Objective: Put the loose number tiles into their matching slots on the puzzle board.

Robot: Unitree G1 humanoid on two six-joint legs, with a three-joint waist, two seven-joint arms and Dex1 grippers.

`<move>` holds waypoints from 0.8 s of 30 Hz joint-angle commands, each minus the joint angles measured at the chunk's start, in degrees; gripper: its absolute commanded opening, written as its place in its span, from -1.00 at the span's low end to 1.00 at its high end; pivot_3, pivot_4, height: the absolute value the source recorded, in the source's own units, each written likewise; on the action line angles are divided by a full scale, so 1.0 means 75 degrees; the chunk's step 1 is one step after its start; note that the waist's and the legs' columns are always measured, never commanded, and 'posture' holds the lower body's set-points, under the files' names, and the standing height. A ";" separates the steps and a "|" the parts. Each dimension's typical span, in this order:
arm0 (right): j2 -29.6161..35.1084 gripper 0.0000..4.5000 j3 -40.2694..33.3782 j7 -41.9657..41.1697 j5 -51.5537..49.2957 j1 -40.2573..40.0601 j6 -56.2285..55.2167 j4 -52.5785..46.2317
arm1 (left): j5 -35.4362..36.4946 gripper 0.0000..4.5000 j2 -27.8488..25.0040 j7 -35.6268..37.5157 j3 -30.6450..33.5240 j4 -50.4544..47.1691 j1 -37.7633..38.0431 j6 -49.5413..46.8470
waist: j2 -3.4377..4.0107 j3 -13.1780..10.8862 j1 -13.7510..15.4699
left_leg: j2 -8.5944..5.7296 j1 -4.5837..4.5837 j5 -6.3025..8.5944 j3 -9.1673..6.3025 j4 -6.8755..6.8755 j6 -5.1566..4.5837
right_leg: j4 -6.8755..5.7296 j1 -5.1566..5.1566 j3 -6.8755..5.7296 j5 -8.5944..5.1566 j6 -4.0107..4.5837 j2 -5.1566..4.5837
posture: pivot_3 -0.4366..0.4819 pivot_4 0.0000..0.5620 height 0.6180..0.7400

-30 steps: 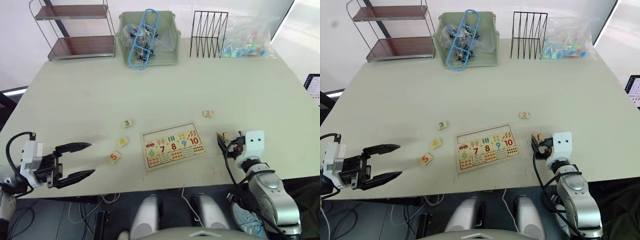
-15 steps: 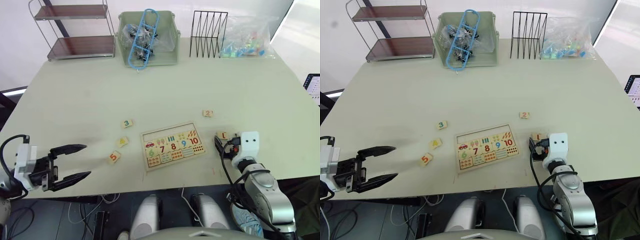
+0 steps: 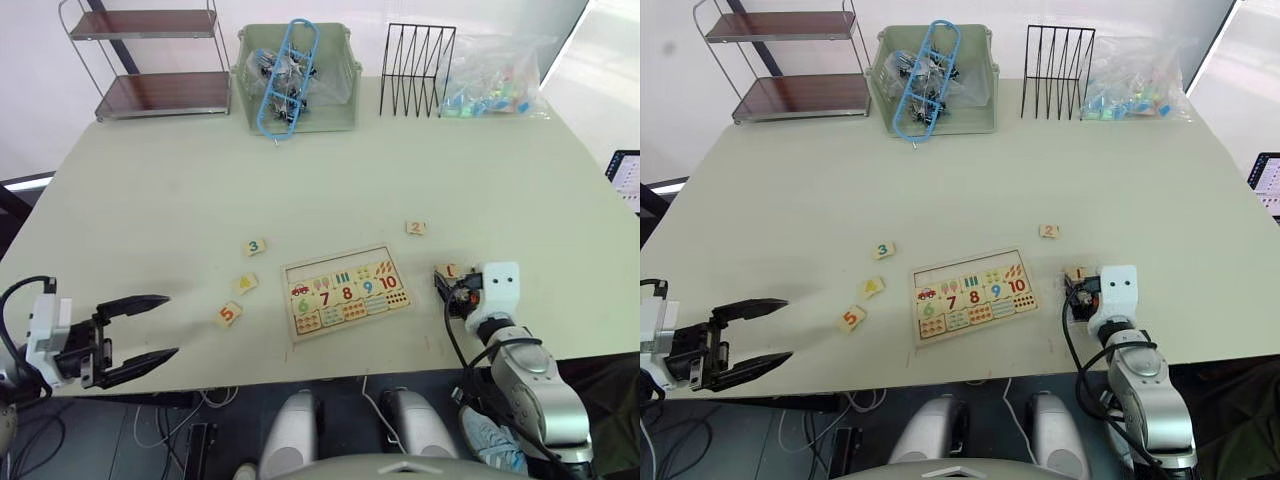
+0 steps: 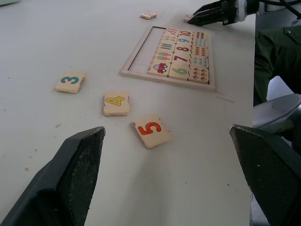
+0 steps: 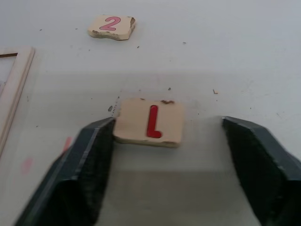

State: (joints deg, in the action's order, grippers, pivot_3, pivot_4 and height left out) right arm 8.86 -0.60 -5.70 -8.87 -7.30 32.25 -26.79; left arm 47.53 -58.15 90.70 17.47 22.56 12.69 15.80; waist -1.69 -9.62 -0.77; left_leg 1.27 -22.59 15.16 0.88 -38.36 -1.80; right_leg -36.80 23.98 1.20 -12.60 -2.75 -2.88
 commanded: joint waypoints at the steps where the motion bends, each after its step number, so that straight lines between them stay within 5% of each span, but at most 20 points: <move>1: 0.0030 -0.19 -0.0046 0.0049 0.0087 -0.0121 0.0047 -0.0071 | 0.0193 1.00 -0.0174 0.0240 0.0075 0.0091 0.0085 0.0202 | -0.0002 0.0001 0.0001 | 0.0000 0.0000 0.0000 0.0000 0.0000 0.0000 | 0.0000 0.0000 -0.0001 -0.0001 0.0001 0.0000 | -0.05 -0.47 1.00; 2: 0.0034 -0.36 -0.0047 0.0041 0.0090 -0.0132 0.0040 -0.0069 | 0.0199 1.00 -0.0174 0.0240 0.0071 0.0106 0.0096 0.0218 | -0.0002 0.0002 0.0003 | 0.0000 0.0000 0.0000 0.0000 0.0000 0.0000 | 0.0000 0.0000 -0.0001 -0.0001 0.0001 0.0000 | -0.05 -0.47 1.00; 14: 0.1023 -0.37 -0.0606 -0.1155 -0.0384 0.0059 -0.0180 -0.0101 | 0.0247 1.00 -0.0053 0.0240 0.0003 0.0080 0.0209 0.0363 | -0.0006 0.0004 0.0008 | 0.0000 -0.0001 0.0000 -0.0002 0.0000 0.0000 | 0.0000 -0.0001 -0.0004 -0.0002 0.0003 -0.0003 | -0.05 -0.47 1.00; 24: 0.3807 -0.37 -0.1042 -0.5285 -0.1874 0.1230 -0.0698 0.1134 | 0.0342 1.00 -0.0009 0.0240 -0.0078 -0.0127 0.0304 0.0485 | 0.0004 -0.0002 0.0000 | 0.0004 0.0000 0.0000 0.0010 0.0003 -0.0001 | 0.0001 -0.0001 -0.0013 -0.0006 0.0009 0.0006 | -0.05 -0.47 1.00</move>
State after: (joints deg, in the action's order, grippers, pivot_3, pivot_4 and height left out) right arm 34.40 -8.26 -37.85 -20.41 -0.19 29.52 -19.37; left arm 48.91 -58.12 90.73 16.99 22.99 14.58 18.21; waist -1.66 -9.64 -0.77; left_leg 1.30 -22.59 15.16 0.98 -38.34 -1.81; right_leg -36.79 23.97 1.12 -12.64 -2.68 -2.84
